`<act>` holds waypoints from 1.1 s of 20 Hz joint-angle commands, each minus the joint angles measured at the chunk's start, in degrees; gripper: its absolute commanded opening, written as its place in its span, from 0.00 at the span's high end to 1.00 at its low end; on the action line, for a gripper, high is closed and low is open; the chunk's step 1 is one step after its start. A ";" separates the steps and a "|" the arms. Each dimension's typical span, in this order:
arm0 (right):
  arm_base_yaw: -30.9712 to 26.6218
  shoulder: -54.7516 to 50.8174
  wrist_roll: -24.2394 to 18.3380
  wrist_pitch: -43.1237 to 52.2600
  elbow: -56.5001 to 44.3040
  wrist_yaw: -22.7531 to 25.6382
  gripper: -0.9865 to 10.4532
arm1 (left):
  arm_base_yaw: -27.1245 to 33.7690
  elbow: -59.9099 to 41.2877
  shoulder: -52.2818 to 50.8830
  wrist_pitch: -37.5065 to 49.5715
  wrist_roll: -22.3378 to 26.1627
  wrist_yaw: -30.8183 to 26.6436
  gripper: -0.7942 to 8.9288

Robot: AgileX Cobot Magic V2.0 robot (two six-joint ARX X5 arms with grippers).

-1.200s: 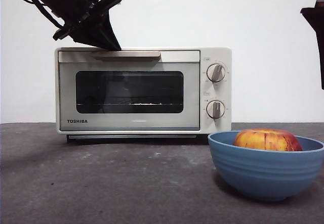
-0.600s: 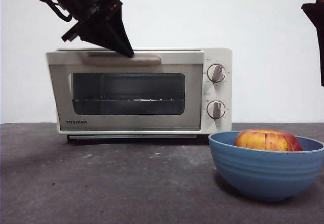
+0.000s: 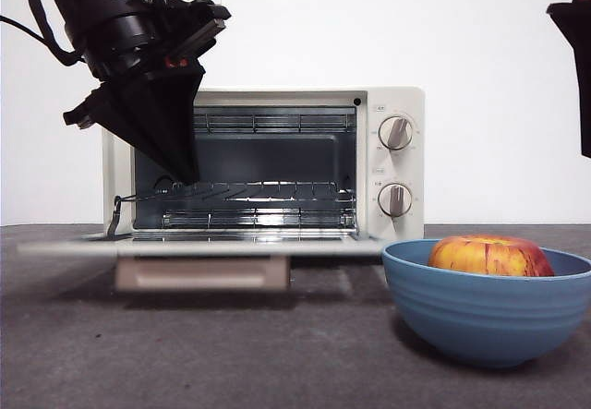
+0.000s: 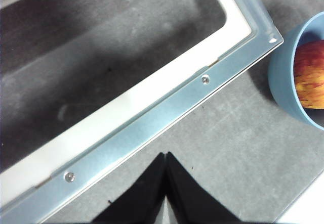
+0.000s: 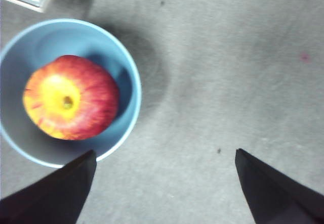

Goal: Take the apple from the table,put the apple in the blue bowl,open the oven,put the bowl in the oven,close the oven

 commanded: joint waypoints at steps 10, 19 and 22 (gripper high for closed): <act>-7.61 6.27 -1.84 8.83 -3.87 -10.58 0.54 | 6.71 -2.51 -23.39 3.89 0.15 -0.13 0.91; -9.49 10.88 -2.12 18.08 -7.89 -13.94 0.61 | 12.98 -25.38 -53.75 7.39 -7.80 0.87 0.91; -9.38 15.23 -2.34 19.58 -7.89 -13.94 0.64 | 12.98 -27.19 -60.96 4.44 -9.18 1.33 0.91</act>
